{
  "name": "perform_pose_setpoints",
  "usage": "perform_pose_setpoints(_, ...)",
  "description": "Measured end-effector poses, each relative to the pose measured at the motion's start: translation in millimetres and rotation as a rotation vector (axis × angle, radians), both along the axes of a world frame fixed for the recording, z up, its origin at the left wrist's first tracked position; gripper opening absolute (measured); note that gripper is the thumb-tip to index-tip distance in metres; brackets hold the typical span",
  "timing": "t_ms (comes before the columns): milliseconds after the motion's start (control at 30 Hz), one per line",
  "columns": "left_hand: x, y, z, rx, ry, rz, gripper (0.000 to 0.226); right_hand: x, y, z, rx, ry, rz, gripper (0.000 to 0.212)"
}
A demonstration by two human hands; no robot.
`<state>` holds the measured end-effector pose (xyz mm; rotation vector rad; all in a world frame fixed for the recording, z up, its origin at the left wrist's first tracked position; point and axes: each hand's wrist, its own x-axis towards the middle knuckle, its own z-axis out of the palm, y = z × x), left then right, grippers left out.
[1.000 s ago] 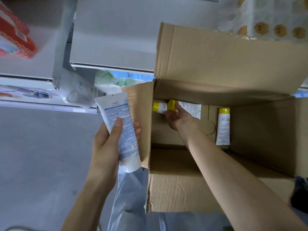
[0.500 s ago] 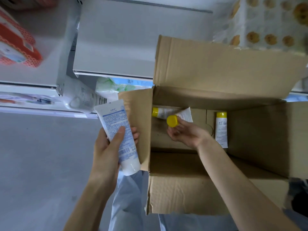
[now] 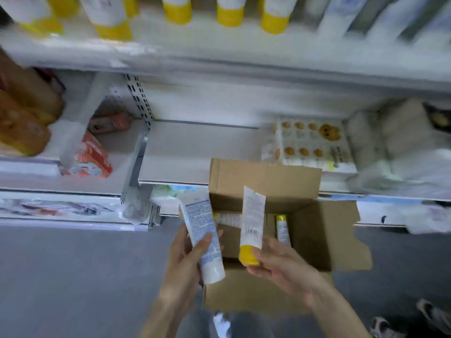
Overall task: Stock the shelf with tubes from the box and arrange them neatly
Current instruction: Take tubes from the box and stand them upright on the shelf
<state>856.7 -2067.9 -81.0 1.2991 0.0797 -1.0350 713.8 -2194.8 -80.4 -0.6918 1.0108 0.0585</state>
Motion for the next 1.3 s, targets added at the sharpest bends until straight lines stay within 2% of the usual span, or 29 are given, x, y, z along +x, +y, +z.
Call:
perform_pose_setpoints(67,1,5,26,-0.041,-0.007,-0.029,0.045,-5,7,32,-0.164,-0.029,0.109,0.072)
perform_pose_setpoints(133,8,8,53,-0.088,-0.03,-0.051,0.066,-4,12,65,-0.268,-0.069,0.154,0.09)
perform_pose_setpoints(200,19,8,83,-0.139,-0.068,-0.047,0.096,3,15,97,-0.348,-0.146,0.172,0.095)
perform_pose_setpoints(233,26,8,97,-0.165,-0.086,-0.036,0.101,9,16,114,-0.399,-0.173,0.17,0.092)
perform_pose_setpoints(300,39,10,126,-0.209,-0.131,-0.029,0.092,22,15,145,-0.508,-0.208,0.137,0.075)
perform_pose_setpoints(367,54,13,153,-0.256,-0.187,-0.021,0.063,40,11,173,-0.639,-0.239,0.118,0.062)
perform_pose_setpoints(433,73,16,176,-0.288,-0.246,-0.027,0.039,63,6,198,-0.796,-0.255,0.09,0.062)
perform_pose_setpoints(600,112,32,212,-0.332,-0.325,-0.008,0.038,132,-16,231,-1.042,-0.324,0.024,0.06)
perform_pose_setpoints(667,124,36,218,-0.337,-0.329,0.007,0.069,160,-31,234,-1.118,-0.326,0.021,0.062)
perform_pose_setpoints(700,128,37,220,-0.337,-0.336,0.01,0.076,172,-38,235,-1.157,-0.308,0.02,0.061)
perform_pose_setpoints(800,138,38,220,-0.353,-0.334,0.013,0.044,203,-52,233,-1.251,-0.214,0.011,0.057)
perform_pose_setpoints(833,138,39,220,-0.356,-0.327,0.009,0.04,212,-55,230,-1.259,-0.188,0.002,0.058)
perform_pose_setpoints(1033,152,39,220,-0.354,-0.323,-0.002,0.03,244,-65,211,-1.32,-0.068,-0.049,0.057)
perform_pose_setpoints(1300,160,40,211,-0.338,-0.294,0.015,0.034,256,-72,204,-1.37,-0.048,0.065,0.059)
